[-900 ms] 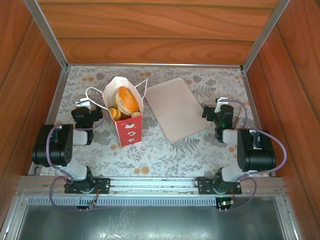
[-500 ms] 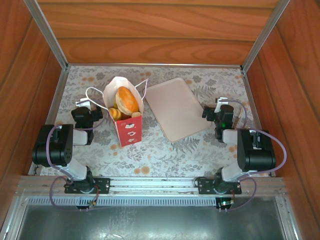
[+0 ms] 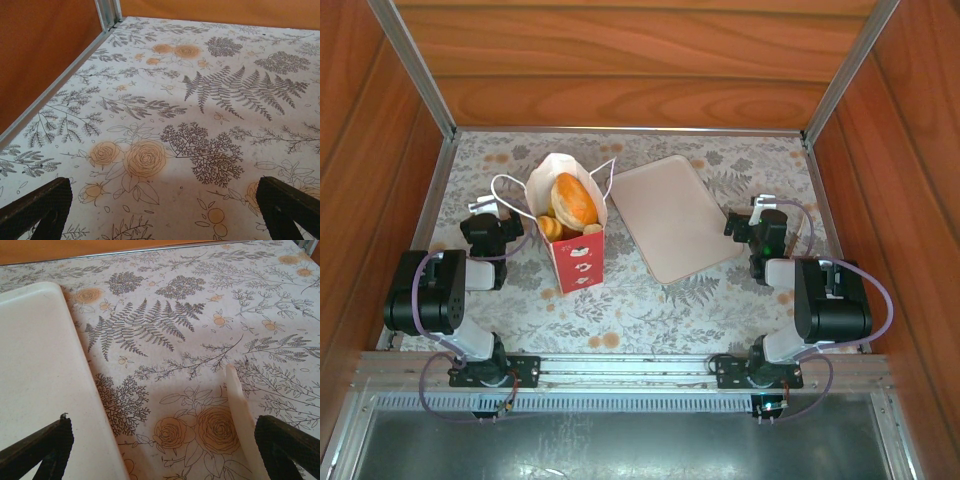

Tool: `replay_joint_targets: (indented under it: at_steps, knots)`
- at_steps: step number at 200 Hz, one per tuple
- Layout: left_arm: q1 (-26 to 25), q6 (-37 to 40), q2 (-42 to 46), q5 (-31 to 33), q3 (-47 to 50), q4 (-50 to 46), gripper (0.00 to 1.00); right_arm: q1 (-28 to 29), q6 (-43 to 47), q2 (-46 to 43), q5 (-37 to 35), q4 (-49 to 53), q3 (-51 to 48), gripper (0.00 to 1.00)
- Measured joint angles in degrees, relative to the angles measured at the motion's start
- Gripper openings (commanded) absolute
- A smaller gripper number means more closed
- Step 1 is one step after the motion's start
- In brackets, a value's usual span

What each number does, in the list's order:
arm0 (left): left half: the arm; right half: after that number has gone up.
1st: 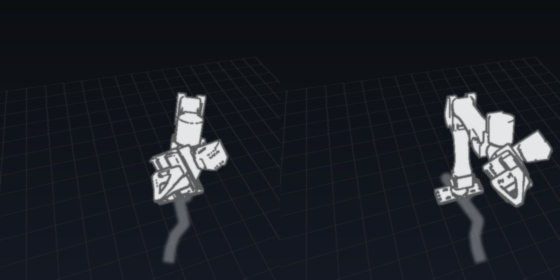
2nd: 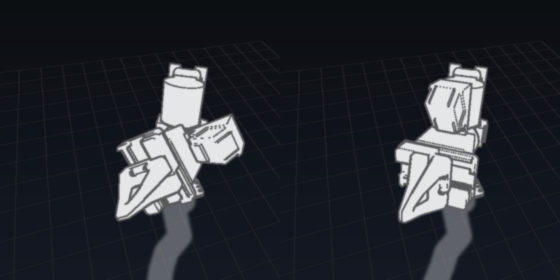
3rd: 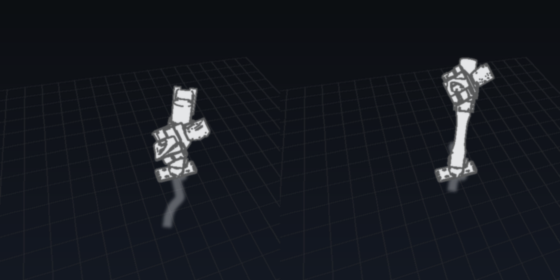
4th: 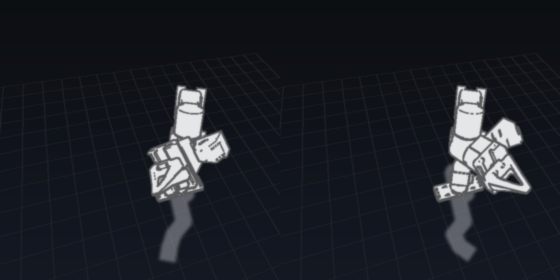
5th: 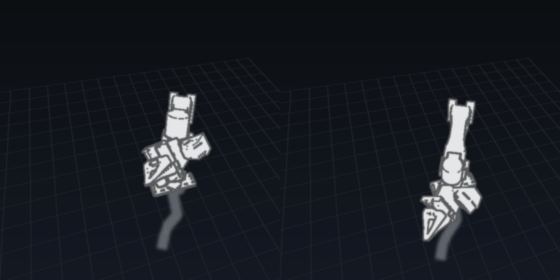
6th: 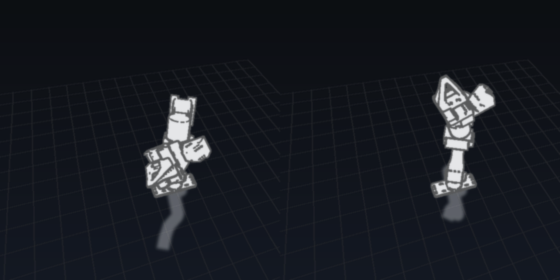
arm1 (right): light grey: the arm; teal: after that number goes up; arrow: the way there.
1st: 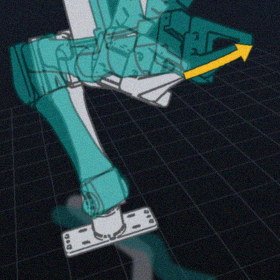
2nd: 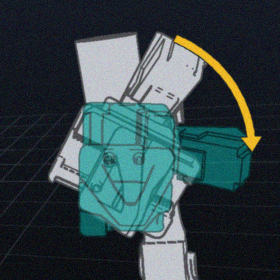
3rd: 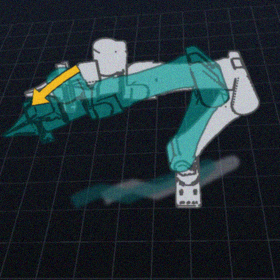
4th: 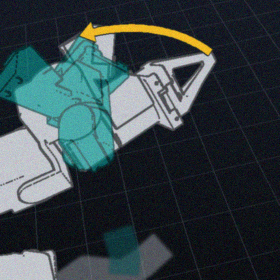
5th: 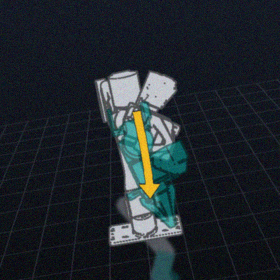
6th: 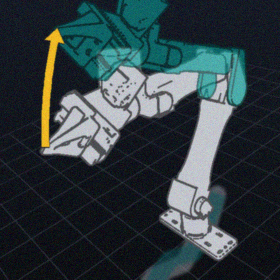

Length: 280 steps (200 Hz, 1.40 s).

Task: Take the fake bread out of the paper bag

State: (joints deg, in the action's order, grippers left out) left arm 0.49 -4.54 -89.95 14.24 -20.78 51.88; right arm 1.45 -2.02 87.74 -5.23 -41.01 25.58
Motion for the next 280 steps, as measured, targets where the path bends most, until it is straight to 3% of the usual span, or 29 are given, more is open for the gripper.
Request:
replay_joint_targets:
  at_steps: [125, 177, 243, 280]
  knots:
    - [0.00, -1.09, 3.41, 2.10, 1.51, 0.00, 1.00, 0.00, 0.02, 0.00, 0.07, 0.04, 0.04, 1.00]
    - [0.00, -1.22, 3.72, 2.05, 1.44, -0.68, 1.00, 0.00, 0.28, -2.38, 0.83, 9.73, 6.51, 1.00]
    - [1.90, -4.74, 17.90, 5.60, 1.38, -8.33, 1.00, 0.20, -1.25, -7.26, -0.52, 22.38, 10.88, 1.00]
    - [1.97, -13.07, 26.77, 6.95, -0.22, -19.10, 1.00, 0.94, -4.42, -9.92, -2.01, 32.04, 16.33, 1.00]
